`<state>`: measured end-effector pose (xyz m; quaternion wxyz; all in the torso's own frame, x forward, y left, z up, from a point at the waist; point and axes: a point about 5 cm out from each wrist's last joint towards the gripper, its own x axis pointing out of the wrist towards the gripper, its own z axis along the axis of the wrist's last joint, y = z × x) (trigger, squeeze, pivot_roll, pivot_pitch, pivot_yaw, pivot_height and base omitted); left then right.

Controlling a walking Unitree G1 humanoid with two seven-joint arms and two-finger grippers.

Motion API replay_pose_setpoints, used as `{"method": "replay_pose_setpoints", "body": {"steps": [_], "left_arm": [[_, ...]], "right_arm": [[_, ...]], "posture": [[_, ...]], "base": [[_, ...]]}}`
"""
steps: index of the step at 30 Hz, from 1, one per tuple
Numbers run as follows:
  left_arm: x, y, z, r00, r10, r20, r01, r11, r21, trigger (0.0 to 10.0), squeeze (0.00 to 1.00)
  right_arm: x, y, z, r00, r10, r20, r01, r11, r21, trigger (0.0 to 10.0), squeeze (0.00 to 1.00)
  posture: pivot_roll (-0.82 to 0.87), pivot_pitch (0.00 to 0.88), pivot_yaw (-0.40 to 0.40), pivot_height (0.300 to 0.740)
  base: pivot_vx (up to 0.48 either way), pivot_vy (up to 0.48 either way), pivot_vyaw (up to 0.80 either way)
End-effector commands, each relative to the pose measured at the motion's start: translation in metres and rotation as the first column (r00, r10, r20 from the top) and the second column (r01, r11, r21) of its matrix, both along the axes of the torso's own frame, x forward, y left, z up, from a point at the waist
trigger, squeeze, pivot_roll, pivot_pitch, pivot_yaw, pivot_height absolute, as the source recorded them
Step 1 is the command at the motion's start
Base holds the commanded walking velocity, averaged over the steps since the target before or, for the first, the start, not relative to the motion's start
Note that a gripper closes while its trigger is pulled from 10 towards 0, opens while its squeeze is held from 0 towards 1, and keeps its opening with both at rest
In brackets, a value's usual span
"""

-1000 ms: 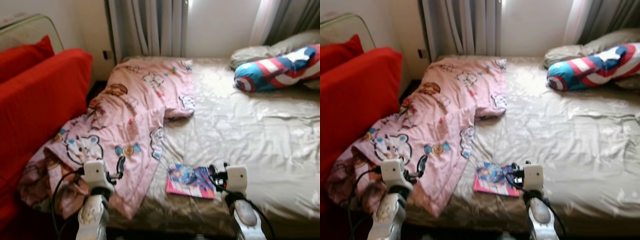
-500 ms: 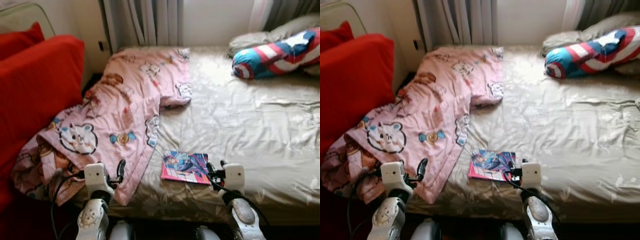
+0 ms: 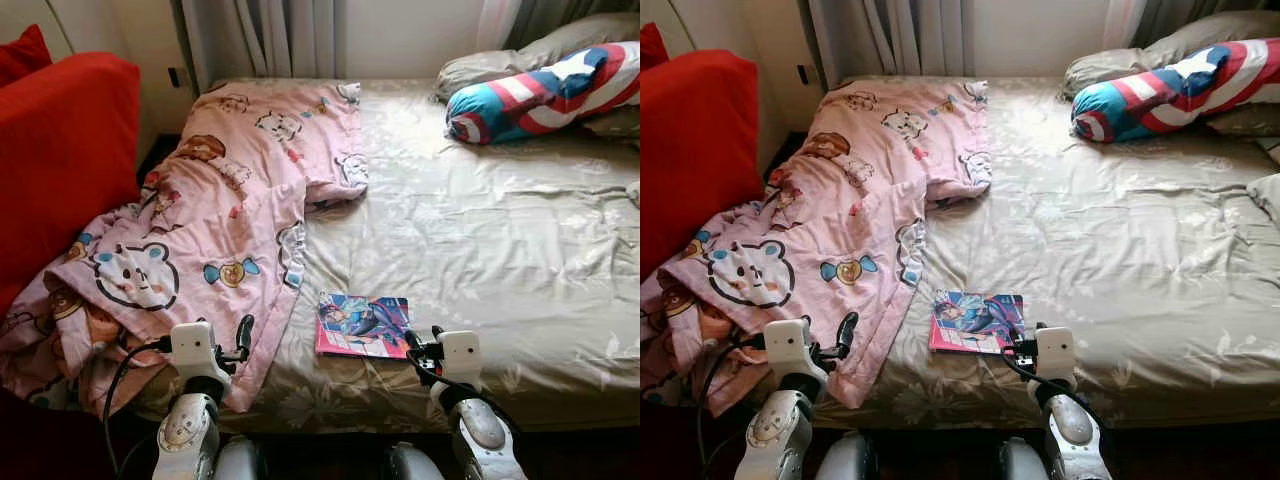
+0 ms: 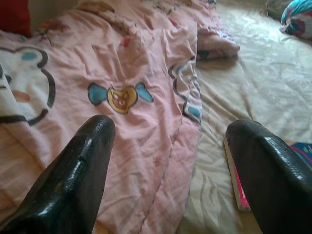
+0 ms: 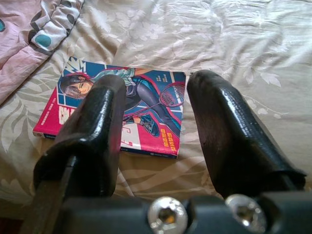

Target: Clean up the room

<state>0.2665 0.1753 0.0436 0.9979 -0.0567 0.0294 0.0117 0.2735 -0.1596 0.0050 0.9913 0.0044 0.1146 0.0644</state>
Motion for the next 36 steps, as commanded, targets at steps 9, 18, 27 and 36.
{"method": "replay_pose_setpoints", "body": {"steps": [9, 18, 27, 36], "left_arm": [[-0.001, 0.000, 0.000, 1.000, -0.002, -0.012, 0.002, 1.000, 0.002, 10.0, 0.00], [-0.003, 0.001, -0.001, 1.000, 0.001, -0.019, -0.001, 1.000, 0.004, 10.0, 0.00], [-0.003, -0.001, -0.001, 1.000, -0.006, -0.021, 0.007, 1.000, 0.010, 10.0, 0.00], [-0.003, -0.003, 0.000, 1.000, -0.009, -0.018, 0.009, 1.000, 0.003, 10.0, 0.00]], "right_arm": [[0.002, 0.002, -0.001, 1.000, 0.010, -0.022, -0.011, 1.000, -0.007, 10.0, 0.00], [0.000, 0.002, -0.003, 1.000, 0.015, -0.021, -0.014, 1.000, 0.012, 10.0, 0.00], [-0.001, 0.007, -0.006, 0.998, 0.058, -0.038, -0.057, 0.998, 0.028, 10.0, 0.00], [-0.002, 0.010, -0.005, 0.995, 0.102, -0.015, -0.102, 0.995, 0.010, 10.0, 0.00]], "posture": [[-0.07, 0.090, -0.006, 0.595], [-0.07, 0.079, -0.007, 0.595], [-0.07, 0.075, -0.007, 0.595], [-0.07, 0.074, -0.010, 0.595]], "base": [[0.000, 0.000, 0.00], [0.000, 0.000, 0.00], [0.114, 0.000, 0.00], [0.266, 0.000, 0.18]]}}
